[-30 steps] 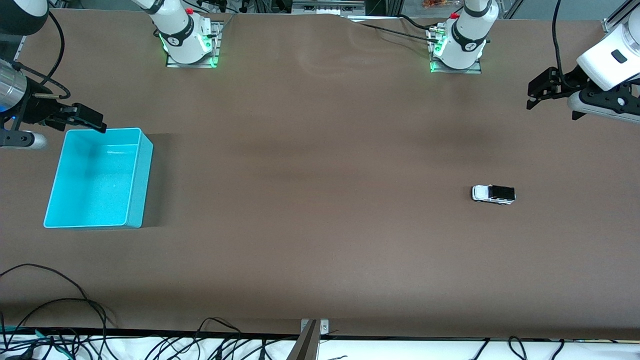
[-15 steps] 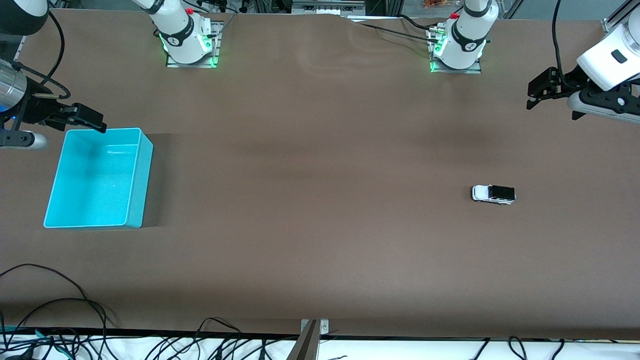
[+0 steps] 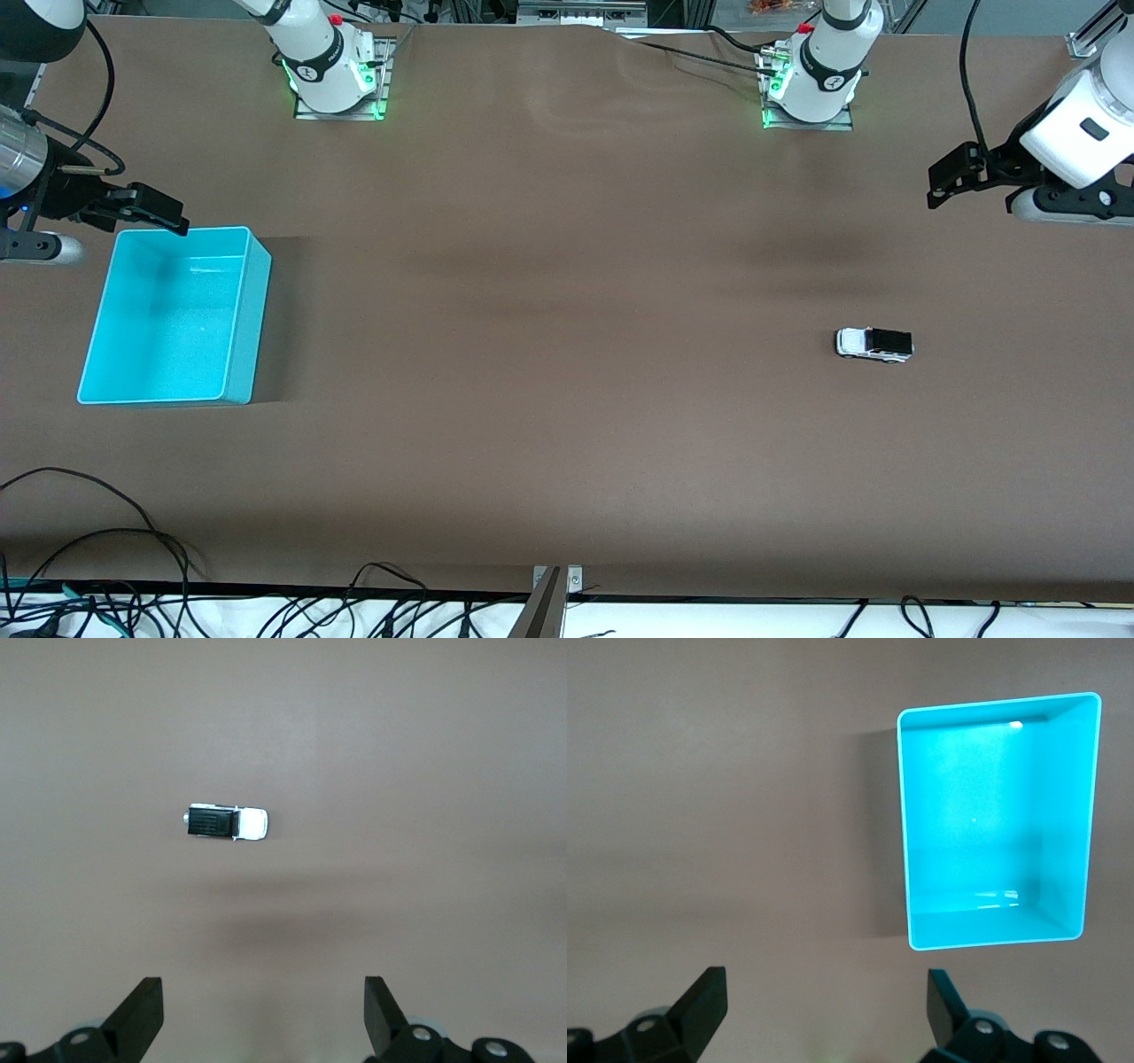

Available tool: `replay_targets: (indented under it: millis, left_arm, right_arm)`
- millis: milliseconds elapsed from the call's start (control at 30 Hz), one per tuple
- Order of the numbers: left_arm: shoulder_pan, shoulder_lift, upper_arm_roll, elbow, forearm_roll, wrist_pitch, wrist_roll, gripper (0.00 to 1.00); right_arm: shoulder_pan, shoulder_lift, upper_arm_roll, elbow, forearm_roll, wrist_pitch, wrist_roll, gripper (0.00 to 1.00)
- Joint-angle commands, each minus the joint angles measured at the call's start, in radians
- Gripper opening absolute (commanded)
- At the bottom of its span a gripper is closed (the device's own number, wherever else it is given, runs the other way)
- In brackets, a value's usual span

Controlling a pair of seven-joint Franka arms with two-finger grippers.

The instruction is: Wind and store white jeep toy

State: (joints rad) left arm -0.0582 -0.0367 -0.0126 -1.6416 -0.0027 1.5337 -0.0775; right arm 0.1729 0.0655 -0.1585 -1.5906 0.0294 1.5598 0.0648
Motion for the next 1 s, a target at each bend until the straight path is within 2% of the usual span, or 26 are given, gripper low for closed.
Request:
replay_targets:
  millis: [0,401,968]
  left_arm:
    - [0.006,0.040,0.003,0.031,0.013,-0.003,-0.054,1.00]
    - [0.080,0.135,0.005,0.028,0.004,0.003,-0.074,1.00]
    - [0.159,0.317,0.008,0.029,0.007,0.013,-0.441,1.00]
  right_arm:
    - [-0.001,-0.018,0.000,-0.014,0.018,-0.004,-0.010,1.00]
    - [-0.001,-0.018,0.000,-0.014,0.018,-0.004,-0.010,1.00]
    - [-0.001,-0.018,0.000,-0.014,0.020,-0.004,-0.010,1.00]
